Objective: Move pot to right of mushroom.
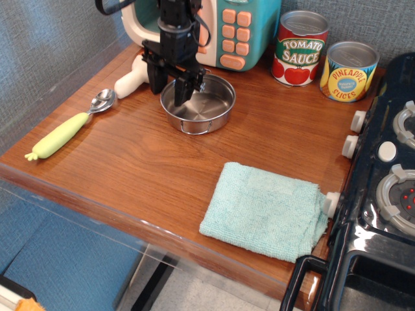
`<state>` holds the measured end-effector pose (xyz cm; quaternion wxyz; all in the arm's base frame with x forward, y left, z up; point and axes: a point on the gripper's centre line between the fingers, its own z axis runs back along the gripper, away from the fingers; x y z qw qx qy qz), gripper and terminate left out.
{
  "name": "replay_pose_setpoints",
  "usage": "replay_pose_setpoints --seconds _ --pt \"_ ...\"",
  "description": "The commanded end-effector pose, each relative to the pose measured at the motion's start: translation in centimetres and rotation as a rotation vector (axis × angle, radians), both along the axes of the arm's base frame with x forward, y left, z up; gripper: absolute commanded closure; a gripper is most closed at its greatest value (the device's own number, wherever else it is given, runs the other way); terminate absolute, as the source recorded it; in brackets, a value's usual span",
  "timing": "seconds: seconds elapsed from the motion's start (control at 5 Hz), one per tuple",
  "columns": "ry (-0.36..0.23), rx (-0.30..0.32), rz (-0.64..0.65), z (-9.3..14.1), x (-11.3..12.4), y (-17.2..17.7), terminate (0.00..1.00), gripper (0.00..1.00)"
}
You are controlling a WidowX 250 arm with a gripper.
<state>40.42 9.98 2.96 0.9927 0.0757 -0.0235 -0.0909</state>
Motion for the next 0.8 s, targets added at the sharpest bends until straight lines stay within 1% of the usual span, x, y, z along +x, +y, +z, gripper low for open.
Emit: replay_pose_setpoints --seconds 0.0,0.2,0.4,0.6 --pt "-0.183 -0.006 0.015 8.52 -0.80 -0.54 0.00 0.00" --pt "-0.181 -0.019 -0.032 8.88 -1.49 -0.72 0.00 0.00" --pt "-0.181 -0.019 -0.032 8.88 -1.49 -0.72 0.00 0.00" --pt "-0.181 -0.019 -0.032 8.88 -1.49 -0.72 1.00 0.00"
